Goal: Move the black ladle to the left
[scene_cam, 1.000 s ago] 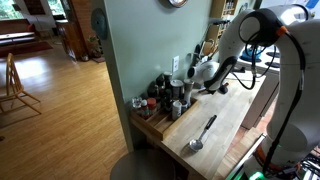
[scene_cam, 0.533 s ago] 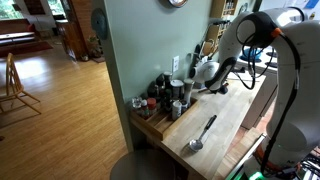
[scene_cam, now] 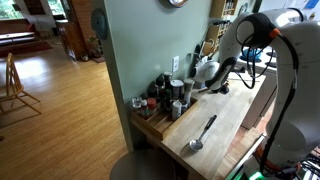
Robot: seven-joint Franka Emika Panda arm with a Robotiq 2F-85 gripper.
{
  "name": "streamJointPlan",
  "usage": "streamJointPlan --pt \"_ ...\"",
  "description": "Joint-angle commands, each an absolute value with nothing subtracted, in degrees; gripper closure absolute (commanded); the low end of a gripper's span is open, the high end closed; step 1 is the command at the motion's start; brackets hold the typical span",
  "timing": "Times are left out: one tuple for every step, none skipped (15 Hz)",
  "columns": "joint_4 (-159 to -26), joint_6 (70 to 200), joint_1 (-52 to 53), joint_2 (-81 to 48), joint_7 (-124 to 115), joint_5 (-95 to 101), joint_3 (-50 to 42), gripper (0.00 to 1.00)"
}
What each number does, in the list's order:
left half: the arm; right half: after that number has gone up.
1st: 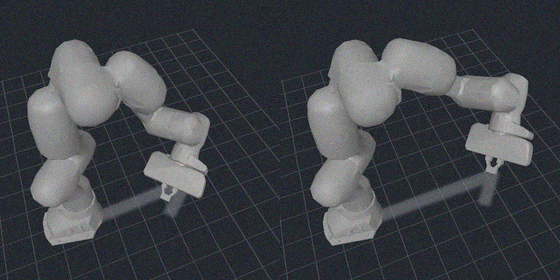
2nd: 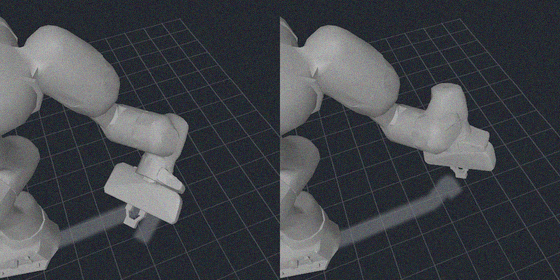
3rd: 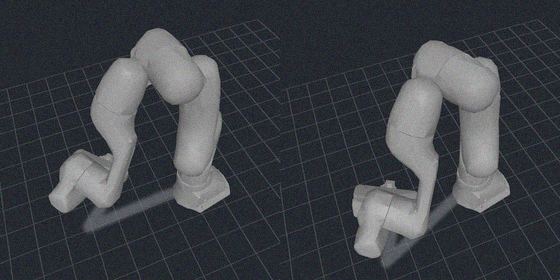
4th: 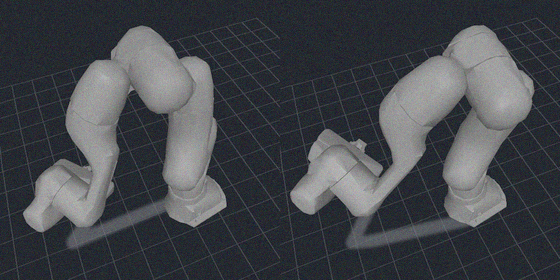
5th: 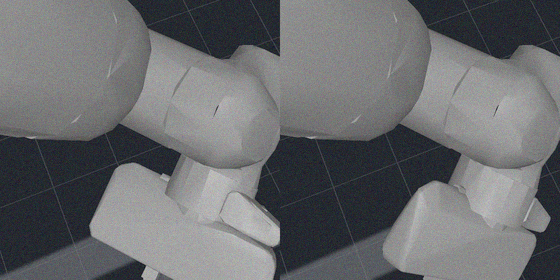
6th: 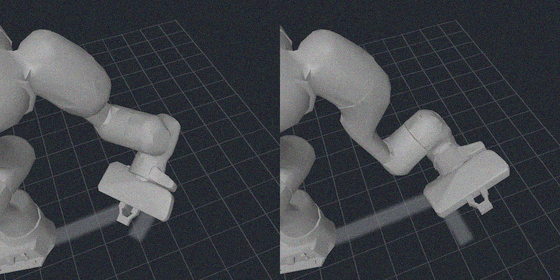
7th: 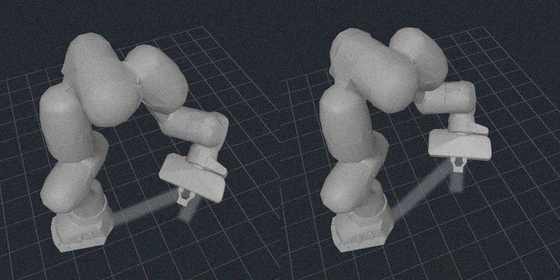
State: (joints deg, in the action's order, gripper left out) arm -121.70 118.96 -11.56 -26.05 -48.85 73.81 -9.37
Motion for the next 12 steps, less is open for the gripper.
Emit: streamJointPlan --pt "-120.3 118.4 -11.9 -28.2 -47.2 71.9 -9.4 0.42" --pt "-120.3 118.4 -11.9 -28.3 -47.1 71.8 -9.4 0.51" --pt "-120.2 118.4 -11.9 -28.5 -47.0 71.8 -9.4 0.58" --pt "-120.2 118.5 -12.0 -28.6 -46.9 71.7 -9.4 0.65" --pt "-120.2 118.4 -12.0 -28.6 -46.8 71.6 -9.4 0.73" --pt "-120.3 118.5 -12.1 -28.6 -46.8 71.5 -9.5 0.8" --pt "-120.4 118.4 -12.1 -28.5 -46.7 71.4 -9.5 0.89" --pt "-120.4 117.5 -12.0 -28.0 -46.8 71.4 -9.6 0.94" --pt "-120.3 117.4 -12.0 -27.8 -46.9 71.4 -9.6 0.95" --pt "-120.3 116.4 -12.0 -27.1 -47.0 71.5 -9.7 0.97" --pt "-120.1 115.5 -12.0 -26.7 -47.2 71.6 -9.8 0.99" --pt "-120.1 114.7 -12.1 -25.7 -47.1 71.4 -9.9 1.0"
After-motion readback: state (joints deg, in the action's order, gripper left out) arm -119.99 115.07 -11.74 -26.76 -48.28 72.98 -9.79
